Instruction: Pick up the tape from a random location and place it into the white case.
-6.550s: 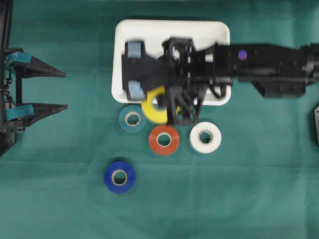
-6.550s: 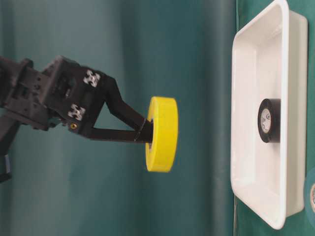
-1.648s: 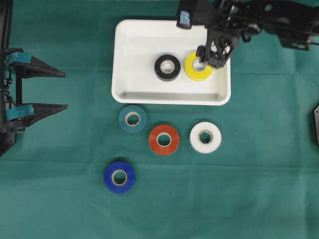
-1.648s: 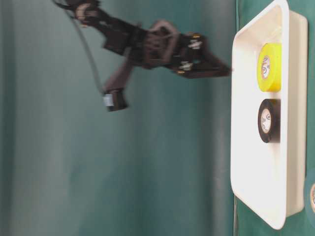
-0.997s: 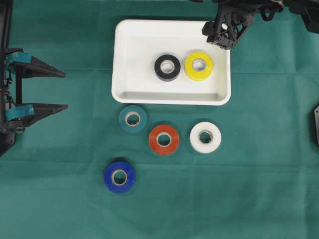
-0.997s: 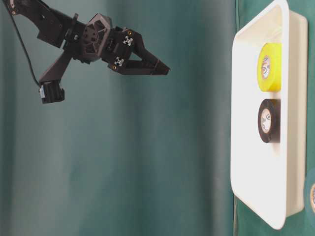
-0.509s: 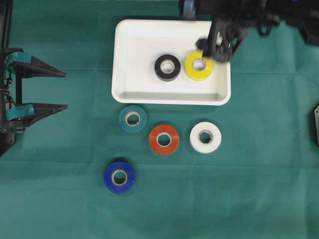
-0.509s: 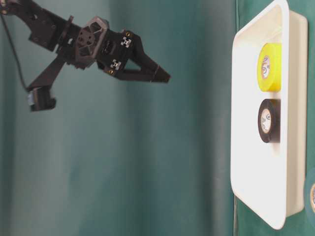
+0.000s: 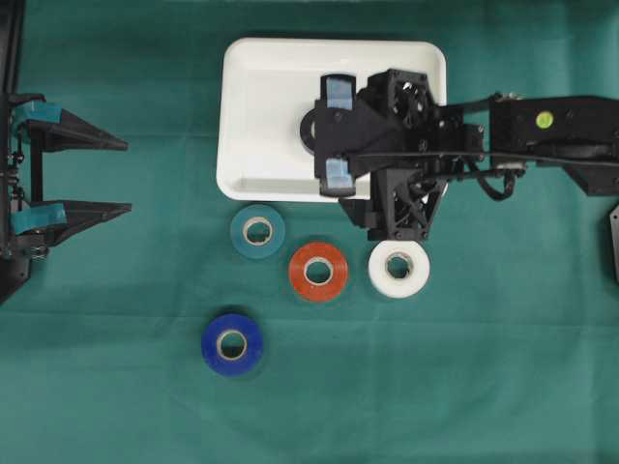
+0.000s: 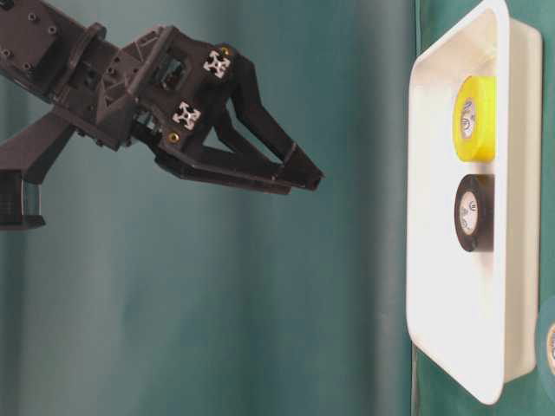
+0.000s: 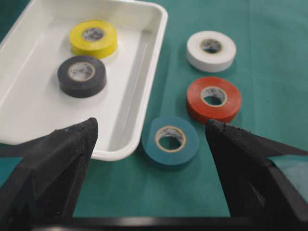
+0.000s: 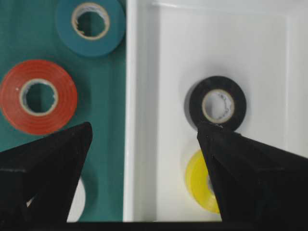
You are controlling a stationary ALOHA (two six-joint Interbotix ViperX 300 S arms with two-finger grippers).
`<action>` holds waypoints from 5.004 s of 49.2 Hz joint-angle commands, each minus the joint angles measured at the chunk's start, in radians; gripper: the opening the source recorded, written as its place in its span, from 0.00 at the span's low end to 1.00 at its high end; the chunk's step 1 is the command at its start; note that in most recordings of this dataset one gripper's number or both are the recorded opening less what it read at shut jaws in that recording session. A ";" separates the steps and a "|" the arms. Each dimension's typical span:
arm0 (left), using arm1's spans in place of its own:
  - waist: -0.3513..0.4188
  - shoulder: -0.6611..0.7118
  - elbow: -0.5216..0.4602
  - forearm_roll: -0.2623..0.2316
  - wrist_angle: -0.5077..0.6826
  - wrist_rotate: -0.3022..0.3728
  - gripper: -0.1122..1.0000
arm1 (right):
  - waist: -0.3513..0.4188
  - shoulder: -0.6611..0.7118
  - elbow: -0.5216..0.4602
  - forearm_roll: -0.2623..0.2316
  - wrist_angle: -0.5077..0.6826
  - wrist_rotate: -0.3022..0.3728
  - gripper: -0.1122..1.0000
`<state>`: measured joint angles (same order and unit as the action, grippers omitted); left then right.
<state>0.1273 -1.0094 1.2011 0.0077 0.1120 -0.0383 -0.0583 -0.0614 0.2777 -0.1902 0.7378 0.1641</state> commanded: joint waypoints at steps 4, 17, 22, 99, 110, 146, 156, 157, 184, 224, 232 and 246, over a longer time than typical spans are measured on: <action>-0.002 0.008 -0.012 -0.003 -0.005 -0.003 0.92 | 0.003 -0.015 -0.018 -0.002 -0.006 0.002 0.90; -0.002 0.006 -0.012 -0.002 0.015 -0.002 0.92 | 0.029 -0.104 0.067 0.008 -0.037 0.003 0.90; -0.002 0.003 -0.012 -0.002 0.021 -0.002 0.92 | 0.032 -0.166 0.133 0.018 -0.078 0.003 0.90; -0.002 0.006 -0.008 -0.002 0.021 0.002 0.92 | 0.031 -0.899 0.914 0.031 -0.489 0.109 0.88; -0.011 0.006 -0.009 -0.003 0.021 -0.002 0.92 | 0.031 -0.899 0.913 0.032 -0.489 0.109 0.88; -0.227 0.009 -0.012 -0.008 0.011 -0.008 0.92 | 0.031 -0.900 0.911 0.032 -0.491 0.109 0.88; -0.227 0.015 -0.012 -0.008 -0.020 -0.008 0.92 | 0.031 -0.900 0.911 0.031 -0.494 0.109 0.88; -0.227 0.018 -0.012 -0.008 -0.028 -0.008 0.92 | 0.031 -0.900 0.911 0.031 -0.494 0.109 0.88; -0.222 0.351 -0.179 -0.008 -0.224 0.002 0.92 | 0.031 -0.896 0.911 0.031 -0.497 0.109 0.88; -0.207 0.985 -0.856 -0.005 -0.121 0.021 0.92 | 0.031 -0.896 0.913 0.026 -0.497 0.107 0.88; -0.207 1.066 -0.963 -0.005 -0.087 0.052 0.92 | 0.032 -0.896 0.911 0.026 -0.494 0.107 0.88; -0.207 1.115 -1.049 -0.008 -0.038 0.040 0.92 | 0.032 -0.896 0.913 0.026 -0.491 0.107 0.88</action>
<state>-0.0813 0.1181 0.1917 0.0015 0.0629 0.0061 -0.0291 -0.9649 1.2042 -0.1626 0.2500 0.2715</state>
